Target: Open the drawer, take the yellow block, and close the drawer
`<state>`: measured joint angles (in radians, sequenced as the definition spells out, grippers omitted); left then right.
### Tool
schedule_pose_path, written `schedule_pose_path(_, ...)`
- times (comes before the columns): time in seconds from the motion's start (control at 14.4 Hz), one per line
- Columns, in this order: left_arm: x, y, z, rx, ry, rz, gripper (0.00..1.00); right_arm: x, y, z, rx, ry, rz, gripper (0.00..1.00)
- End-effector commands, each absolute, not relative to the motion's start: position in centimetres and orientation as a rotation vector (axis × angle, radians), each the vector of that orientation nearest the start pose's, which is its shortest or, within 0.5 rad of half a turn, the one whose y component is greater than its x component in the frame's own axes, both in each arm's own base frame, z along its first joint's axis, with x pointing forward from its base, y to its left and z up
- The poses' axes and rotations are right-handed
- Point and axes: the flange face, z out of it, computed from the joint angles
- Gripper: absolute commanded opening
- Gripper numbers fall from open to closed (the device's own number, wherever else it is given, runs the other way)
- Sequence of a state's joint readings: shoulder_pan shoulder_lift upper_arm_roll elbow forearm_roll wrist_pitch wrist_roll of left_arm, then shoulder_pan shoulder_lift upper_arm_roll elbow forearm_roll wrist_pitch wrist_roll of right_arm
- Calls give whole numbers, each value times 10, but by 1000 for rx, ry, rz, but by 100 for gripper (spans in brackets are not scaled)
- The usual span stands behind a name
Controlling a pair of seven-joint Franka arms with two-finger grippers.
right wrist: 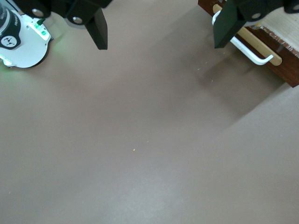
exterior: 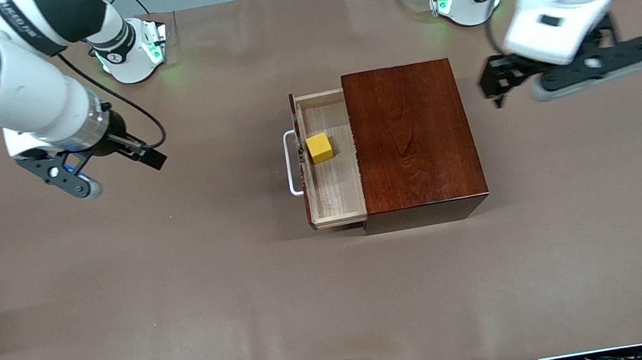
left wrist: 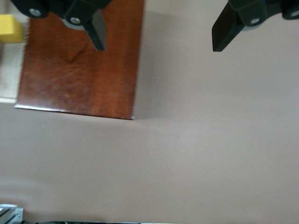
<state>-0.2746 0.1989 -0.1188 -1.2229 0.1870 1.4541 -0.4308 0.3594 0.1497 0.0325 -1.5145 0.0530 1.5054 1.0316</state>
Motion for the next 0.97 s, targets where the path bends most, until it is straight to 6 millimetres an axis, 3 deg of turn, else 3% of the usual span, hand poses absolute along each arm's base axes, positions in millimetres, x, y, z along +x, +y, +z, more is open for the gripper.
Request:
schedule_pose_path(0.0,571,-164,665,-3034,-70,-99,100,540,252,557,-3010,1036,240,100)
schedule_pose_path(0.14,578,-134,664,-3068,-149,-72,100,540,265,551,-2977,1109,242,100)
schedule_pose_path(0.35,574,-122,667,-3073,-141,-57,100,537,287,541,-2888,1267,274,100)
schedule_pose_path(0.55,559,-113,666,-3061,-128,-38,100,530,324,524,-2834,1404,259,100)
schedule_pose_path(0.69,551,-93,667,-3056,-121,-34,100,524,350,511,-2797,1482,247,100)
schedule_pose_path(0.9,541,-80,668,-3053,-92,-43,100,519,382,492,-2710,1599,223,100)
